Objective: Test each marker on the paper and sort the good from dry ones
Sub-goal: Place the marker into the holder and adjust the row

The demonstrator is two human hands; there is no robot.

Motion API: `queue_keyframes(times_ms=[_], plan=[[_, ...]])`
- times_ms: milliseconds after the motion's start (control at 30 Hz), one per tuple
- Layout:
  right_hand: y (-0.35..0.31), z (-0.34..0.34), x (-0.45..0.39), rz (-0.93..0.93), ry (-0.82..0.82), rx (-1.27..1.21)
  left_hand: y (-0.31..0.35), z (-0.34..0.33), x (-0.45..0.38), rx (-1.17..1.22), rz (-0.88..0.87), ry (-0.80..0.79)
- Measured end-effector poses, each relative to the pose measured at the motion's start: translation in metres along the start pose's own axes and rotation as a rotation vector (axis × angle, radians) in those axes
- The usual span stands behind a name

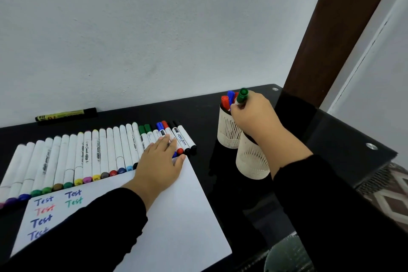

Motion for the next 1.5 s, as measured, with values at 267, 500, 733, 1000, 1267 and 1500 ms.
queue_keyframes(times_ms=[267, 500, 733, 1000, 1267, 1500], plan=[[-0.007, 0.007, -0.015, -0.044, 0.018, -0.086, -0.001, -0.001, -0.001, -0.011, 0.0, -0.004], [-0.009, 0.003, -0.016, -0.032, -0.039, -0.033, -0.001, -0.001, -0.002, -0.011, -0.004, 0.003], [-0.005, 0.0, -0.016, 0.017, 0.023, -0.053, 0.0, 0.0, -0.002, -0.013, -0.002, -0.002], [-0.004, 0.001, -0.012, 0.053, 0.063, 0.02, -0.001, 0.0, -0.001, -0.021, -0.003, 0.004], [-0.006, -0.002, -0.017, 0.049, -0.089, 0.261, 0.002, 0.0, 0.0, -0.071, -0.001, 0.0], [-0.01, -0.006, -0.019, 0.059, -0.228, 0.552, 0.007, 0.006, -0.002, -0.211, -0.005, -0.057]])
Point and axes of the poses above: each hand's wrist, its own x-axis away from the middle knuckle, its own z-axis out of the back of the hand, y = z × x, the point moved 3 cm from there along -x, towards the middle knuckle, and after that the axes turned 2 degrees about x, right-handed, at the moved point
